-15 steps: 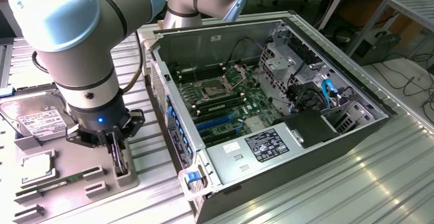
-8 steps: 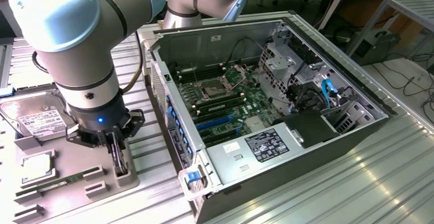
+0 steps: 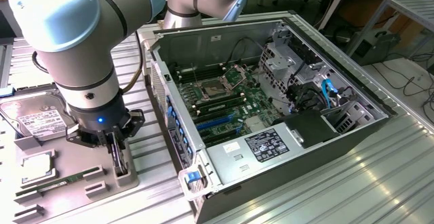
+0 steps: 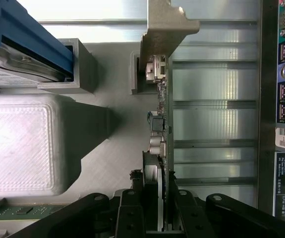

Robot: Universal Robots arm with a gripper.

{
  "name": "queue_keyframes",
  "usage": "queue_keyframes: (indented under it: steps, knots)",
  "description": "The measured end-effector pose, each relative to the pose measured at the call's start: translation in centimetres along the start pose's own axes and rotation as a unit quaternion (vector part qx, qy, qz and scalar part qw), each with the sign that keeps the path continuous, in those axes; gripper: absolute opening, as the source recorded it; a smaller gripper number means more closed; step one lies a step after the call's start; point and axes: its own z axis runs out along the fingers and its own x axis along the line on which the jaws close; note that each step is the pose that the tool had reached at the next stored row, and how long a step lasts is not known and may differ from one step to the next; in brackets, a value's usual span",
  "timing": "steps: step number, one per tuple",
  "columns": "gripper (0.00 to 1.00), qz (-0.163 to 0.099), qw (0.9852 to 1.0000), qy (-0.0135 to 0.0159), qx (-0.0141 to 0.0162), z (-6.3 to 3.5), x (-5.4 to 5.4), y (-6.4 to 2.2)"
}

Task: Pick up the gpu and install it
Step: 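Pick up the gpu and move the gpu toward the slot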

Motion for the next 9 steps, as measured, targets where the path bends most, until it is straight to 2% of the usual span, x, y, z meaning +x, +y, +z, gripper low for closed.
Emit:
queue_keyframes:
  steps: [4, 6, 9]
  knots:
    - [0.28, 0.000, 1.0000, -0.0006, -0.0002, -0.08, 0.02, 0.00]
    - [0.28, 0.000, 1.0000, -0.0009, 0.0000, -0.64, 0.02, 0.02]
    - [0.28, 0.000, 1.0000, -0.0023, -0.0001, -0.97, 0.01, 0.02]
